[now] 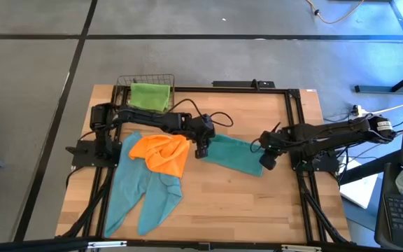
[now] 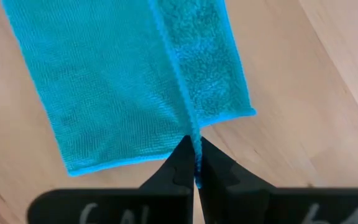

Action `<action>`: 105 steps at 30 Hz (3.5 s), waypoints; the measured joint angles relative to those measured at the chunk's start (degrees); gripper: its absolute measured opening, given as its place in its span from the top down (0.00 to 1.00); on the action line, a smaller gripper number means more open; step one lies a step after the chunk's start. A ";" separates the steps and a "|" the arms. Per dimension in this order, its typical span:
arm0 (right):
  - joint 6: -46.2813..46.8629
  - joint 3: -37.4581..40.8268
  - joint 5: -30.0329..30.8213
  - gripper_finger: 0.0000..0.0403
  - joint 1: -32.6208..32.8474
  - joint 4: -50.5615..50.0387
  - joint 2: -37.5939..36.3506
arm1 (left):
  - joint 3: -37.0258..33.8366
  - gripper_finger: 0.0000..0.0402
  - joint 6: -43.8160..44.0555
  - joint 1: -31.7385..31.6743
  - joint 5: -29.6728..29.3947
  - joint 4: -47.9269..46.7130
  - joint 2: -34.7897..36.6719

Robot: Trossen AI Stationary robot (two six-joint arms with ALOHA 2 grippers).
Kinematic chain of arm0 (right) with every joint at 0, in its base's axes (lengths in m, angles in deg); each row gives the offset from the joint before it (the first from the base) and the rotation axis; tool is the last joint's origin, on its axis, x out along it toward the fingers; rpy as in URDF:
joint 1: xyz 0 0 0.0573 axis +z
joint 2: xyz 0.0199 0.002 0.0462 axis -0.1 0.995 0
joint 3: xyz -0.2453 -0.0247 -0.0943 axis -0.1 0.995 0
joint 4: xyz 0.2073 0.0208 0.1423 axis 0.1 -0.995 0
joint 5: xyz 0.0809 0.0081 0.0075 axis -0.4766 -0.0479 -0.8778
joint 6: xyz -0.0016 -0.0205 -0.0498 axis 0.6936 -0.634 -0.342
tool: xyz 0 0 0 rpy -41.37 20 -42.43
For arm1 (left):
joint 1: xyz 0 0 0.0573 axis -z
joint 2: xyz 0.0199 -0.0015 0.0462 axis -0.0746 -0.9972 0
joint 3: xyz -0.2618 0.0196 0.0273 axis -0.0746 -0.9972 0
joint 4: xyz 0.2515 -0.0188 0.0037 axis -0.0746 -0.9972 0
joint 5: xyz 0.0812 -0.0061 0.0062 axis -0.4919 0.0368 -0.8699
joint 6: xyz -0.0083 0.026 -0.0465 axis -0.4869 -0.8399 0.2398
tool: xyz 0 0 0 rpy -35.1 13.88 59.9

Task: Fold microfiber towels
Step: Fold the blue microfiber cloth

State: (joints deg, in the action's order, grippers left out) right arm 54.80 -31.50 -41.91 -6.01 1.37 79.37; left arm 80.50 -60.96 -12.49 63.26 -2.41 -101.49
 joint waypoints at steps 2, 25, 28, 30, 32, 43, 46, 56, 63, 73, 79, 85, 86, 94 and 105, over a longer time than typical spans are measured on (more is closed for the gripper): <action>0.14 -0.01 -0.01 0.98 -0.41 -0.03 0.87 | 0.00 1.00 -1.14 -0.04 -1.83 0.40 0.00; 4.36 -1.68 -1.33 0.65 -1.24 -1.57 1.56 | 2.20 0.72 -2.78 0.27 -7.60 -5.74 1.58; 1.40 -2.27 -2.64 0.64 -0.94 6.22 -0.50 | 2.27 0.73 -2.92 0.97 -4.70 -6.47 2.80; -0.16 -2.33 -2.57 0.64 -0.33 11.94 -0.52 | 2.27 0.73 -3.87 2.08 -4.43 -7.45 3.80; -1.61 -2.33 -2.34 0.64 0.05 16.00 0.12 | 2.30 0.72 -3.80 3.06 -4.51 -8.56 4.33; -3.21 -2.25 -8.64 0.64 4.23 25.19 9.00 | 1.02 0.73 -3.83 8.20 -4.32 -12.24 4.80; -2.68 -2.18 -10.66 0.64 5.93 25.37 10.17 | 0.09 0.72 -2.56 8.56 -4.37 -15.41 4.58; 0.76 -2.89 -3.82 0.64 12.97 24.49 4.02 | 0.15 0.74 8.80 13.02 -5.04 -17.04 5.79; -5.08 -0.15 4.32 0.64 21.09 22.99 2.84 | 0.17 0.74 19.96 16.00 -10.82 -15.08 7.33; -10.40 5.20 0.36 0.64 23.80 30.14 5.69 | 0.46 0.74 31.46 19.18 -14.31 -13.47 8.50; -6.55 7.00 0.70 0.48 23.80 34.68 6.89 | 0.48 0.74 39.60 21.07 -18.40 -15.22 8.50; -3.38 5.28 5.30 0.36 23.76 36.70 6.72 | 0.52 0.74 45.93 22.32 -22.68 -14.37 8.50; -3.40 5.09 5.30 0.35 23.78 36.67 6.72 | 0.52 0.74 45.93 22.34 -22.62 -14.37 8.50; 1.13 5.01 5.36 0.39 23.76 38.72 6.75 | 0.52 0.74 48.88 22.01 -23.86 -9.28 8.50; -1.32 5.10 9.12 0.40 21.88 39.72 6.75 | 0.52 0.74 53.09 21.98 -24.26 -4.93 8.50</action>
State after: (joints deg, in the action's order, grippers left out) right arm 53.48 -26.40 -32.78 15.87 41.09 86.12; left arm 81.02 -7.87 9.49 39.00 -7.33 -92.99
